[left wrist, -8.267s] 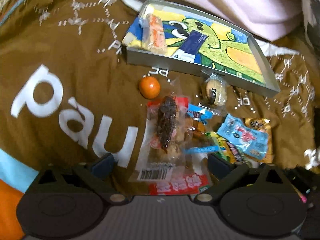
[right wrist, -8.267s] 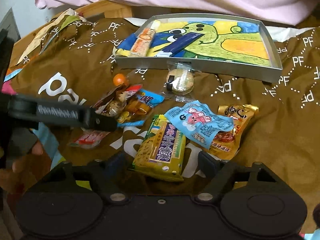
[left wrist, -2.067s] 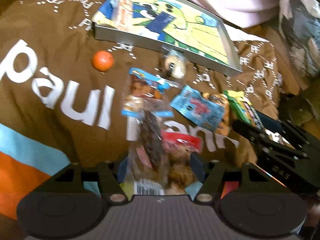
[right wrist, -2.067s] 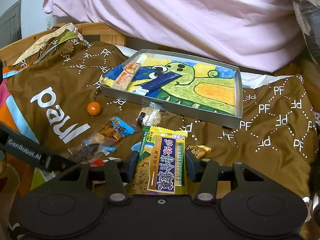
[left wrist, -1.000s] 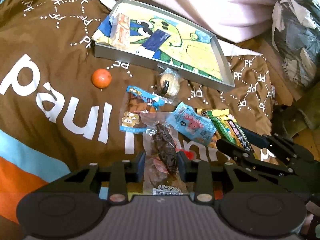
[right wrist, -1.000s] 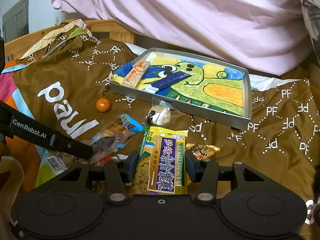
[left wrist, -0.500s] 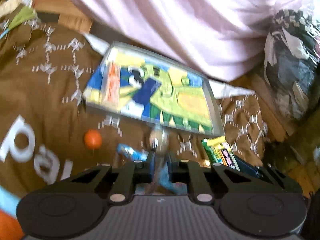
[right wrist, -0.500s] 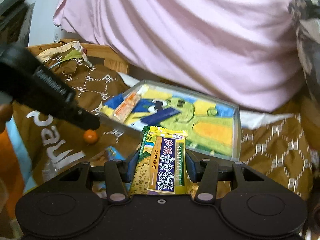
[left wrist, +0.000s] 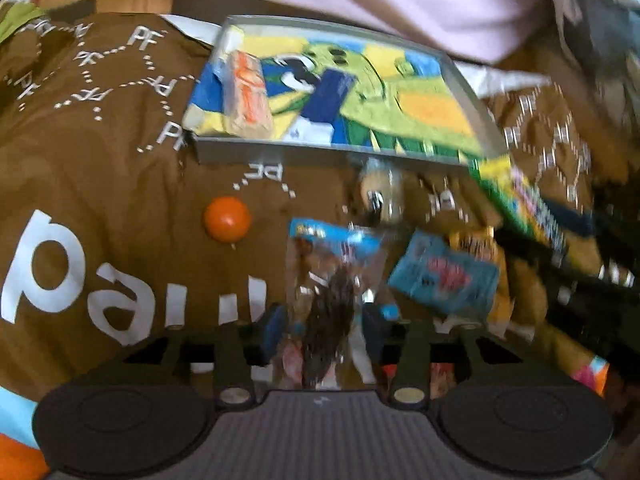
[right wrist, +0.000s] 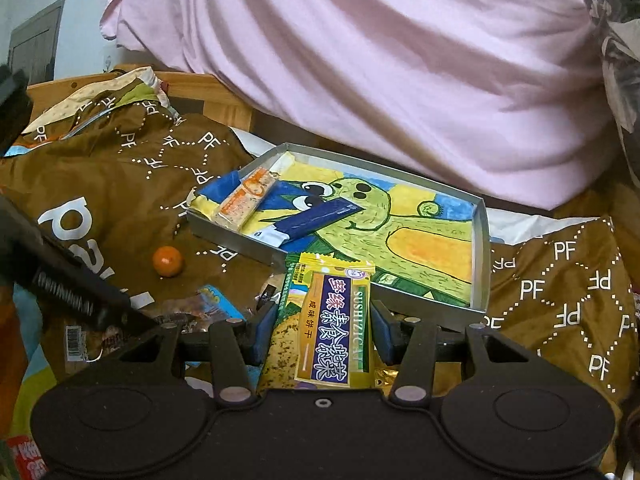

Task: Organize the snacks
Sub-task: 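Carry the wafer pack with the right tool while the left tool carries the meat bag over the tray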

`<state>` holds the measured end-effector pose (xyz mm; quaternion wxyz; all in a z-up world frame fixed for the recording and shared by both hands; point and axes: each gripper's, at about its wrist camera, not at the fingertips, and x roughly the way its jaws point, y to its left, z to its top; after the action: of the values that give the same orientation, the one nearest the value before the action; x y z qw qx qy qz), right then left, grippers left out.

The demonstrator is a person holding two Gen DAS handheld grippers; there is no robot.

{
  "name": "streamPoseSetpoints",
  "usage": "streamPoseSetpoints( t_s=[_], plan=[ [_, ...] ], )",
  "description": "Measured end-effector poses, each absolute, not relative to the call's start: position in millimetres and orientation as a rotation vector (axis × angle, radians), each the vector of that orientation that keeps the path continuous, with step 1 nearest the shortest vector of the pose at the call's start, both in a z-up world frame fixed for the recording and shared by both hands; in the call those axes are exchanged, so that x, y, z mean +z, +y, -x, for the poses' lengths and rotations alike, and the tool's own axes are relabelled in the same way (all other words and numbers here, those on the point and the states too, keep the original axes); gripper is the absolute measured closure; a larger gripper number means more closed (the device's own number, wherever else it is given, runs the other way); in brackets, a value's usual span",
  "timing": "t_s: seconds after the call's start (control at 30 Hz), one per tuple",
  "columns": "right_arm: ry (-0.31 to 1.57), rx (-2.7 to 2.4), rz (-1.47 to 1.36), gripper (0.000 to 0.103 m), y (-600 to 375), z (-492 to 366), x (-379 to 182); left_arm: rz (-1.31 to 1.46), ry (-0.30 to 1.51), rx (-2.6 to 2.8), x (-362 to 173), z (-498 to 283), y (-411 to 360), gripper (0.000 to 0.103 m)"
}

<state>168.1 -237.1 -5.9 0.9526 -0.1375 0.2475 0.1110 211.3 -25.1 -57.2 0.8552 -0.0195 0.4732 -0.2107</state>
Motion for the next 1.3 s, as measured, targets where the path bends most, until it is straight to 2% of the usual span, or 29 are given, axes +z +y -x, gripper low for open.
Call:
streamPoseSetpoints(
  t_s=[0.1, 0.17, 0.23, 0.33, 0.57, 0.83, 1.07, 1.3],
  plan=[
    [0.504, 0.227, 0.270, 0.052, -238, -168, -5, -0.078, 0.980, -0.452, -62, -204, -37, 0.037],
    [0.501, 0.227, 0.269, 0.052, -239, -167, -5, -0.144, 0.978, -0.449, -67, -201, -44, 0.038],
    [0.499, 0.225, 0.264, 0.052, -240, -166, -4, -0.167, 0.988, -0.453, -71, -199, -46, 0.047],
    [0.496, 0.224, 0.262, 0.052, -239, -165, -4, -0.177, 0.983, -0.455, -69, -198, -48, 0.052],
    [0.490, 0.226, 0.276, 0.052, -237, -163, -4, -0.079, 0.942, -0.475, -51, -191, -44, 0.054],
    [0.403, 0.218, 0.290, 0.052, -237, -162, 7, 0.092, 0.773, -0.458, -19, -190, -30, 0.054],
    [0.241, 0.205, 0.314, 0.052, -240, -197, 17, 0.142, 0.609, -0.336, 17, -231, -37, 0.053],
    [0.211, 0.185, 0.269, 0.052, -244, -263, 10, 0.166, 0.575, -0.271, 10, -305, -61, 0.053]
  ],
)
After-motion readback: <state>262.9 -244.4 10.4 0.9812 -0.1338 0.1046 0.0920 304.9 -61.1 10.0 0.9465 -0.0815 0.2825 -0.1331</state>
